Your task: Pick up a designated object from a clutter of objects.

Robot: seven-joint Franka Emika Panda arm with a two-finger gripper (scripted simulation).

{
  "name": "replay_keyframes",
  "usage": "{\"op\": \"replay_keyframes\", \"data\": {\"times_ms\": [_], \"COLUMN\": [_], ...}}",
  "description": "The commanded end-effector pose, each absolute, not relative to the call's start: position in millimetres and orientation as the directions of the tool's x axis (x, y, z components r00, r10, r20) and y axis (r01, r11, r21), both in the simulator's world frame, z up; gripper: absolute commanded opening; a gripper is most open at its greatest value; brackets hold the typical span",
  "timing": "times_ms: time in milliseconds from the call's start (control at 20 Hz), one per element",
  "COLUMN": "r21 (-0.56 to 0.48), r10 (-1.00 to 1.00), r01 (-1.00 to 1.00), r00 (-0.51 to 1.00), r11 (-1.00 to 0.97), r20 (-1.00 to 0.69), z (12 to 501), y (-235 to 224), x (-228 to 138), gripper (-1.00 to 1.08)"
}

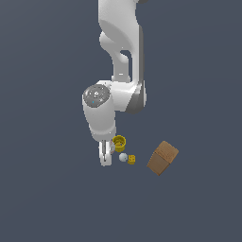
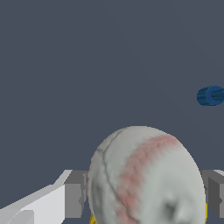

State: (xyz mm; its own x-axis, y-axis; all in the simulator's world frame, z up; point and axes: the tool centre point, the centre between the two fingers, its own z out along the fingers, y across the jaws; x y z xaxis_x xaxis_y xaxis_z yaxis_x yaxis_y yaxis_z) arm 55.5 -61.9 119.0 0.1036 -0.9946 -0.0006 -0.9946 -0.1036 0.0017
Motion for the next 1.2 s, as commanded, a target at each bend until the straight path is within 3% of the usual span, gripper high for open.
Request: {"op": "replay_keyframes", "data": {"times_ms": [0, 1150], "r21": [-0.001, 0.000], "r10": [-0.995, -0.995], "r01": [-0.995, -0.995], "r00": [0.104, 0.103], "r11": [-0.104, -0.103], "r20": [0.000, 0.002], "z": [144, 369], "y": [-45, 117], "x": [55, 47], "gripper": [-1.00, -1.00]}}
